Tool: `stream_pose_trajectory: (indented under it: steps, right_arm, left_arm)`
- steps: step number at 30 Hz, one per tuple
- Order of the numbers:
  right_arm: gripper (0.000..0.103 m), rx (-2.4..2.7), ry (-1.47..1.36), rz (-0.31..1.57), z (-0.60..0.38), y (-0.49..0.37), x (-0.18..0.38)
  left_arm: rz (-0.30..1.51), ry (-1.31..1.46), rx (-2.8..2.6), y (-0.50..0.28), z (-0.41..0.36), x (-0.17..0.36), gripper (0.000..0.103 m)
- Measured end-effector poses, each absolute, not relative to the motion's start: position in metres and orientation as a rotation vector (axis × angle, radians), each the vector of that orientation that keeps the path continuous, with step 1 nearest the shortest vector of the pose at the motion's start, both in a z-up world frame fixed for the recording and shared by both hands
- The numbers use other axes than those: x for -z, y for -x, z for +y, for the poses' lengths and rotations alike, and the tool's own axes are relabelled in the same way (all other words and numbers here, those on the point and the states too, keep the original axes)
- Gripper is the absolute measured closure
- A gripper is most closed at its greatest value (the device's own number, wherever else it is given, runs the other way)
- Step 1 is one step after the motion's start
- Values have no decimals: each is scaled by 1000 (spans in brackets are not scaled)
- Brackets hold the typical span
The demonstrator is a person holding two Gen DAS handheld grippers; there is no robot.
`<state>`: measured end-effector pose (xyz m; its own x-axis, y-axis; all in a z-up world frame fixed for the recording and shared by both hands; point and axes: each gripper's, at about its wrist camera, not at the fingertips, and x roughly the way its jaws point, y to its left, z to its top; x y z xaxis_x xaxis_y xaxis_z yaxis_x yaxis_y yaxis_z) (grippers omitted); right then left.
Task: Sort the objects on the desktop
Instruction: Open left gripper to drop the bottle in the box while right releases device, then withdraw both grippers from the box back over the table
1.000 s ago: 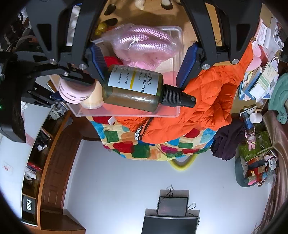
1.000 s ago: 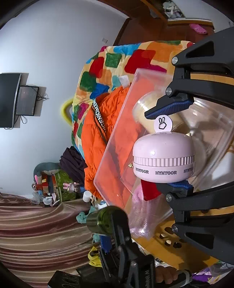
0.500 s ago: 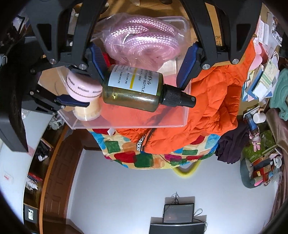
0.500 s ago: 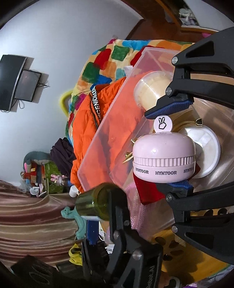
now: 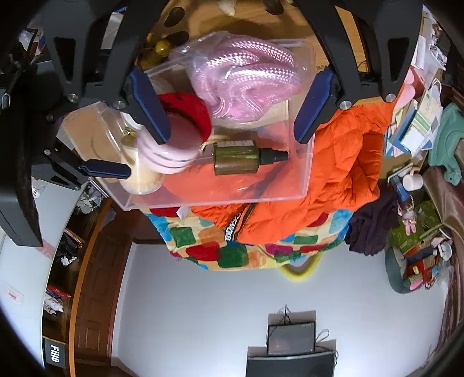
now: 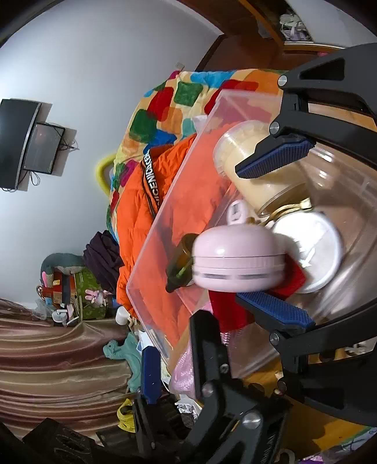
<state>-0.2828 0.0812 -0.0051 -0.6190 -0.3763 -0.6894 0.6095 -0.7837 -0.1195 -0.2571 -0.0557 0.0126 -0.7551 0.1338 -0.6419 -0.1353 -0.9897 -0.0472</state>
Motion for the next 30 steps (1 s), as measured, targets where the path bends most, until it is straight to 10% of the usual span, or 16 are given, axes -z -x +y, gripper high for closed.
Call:
stream_pose_trajectory:
  steps: [30]
  right_arm:
    - [10, 2558, -902, 235, 171, 189, -20]
  left_arm:
    - [-75, 1033, -2947, 159, -79, -7, 9]
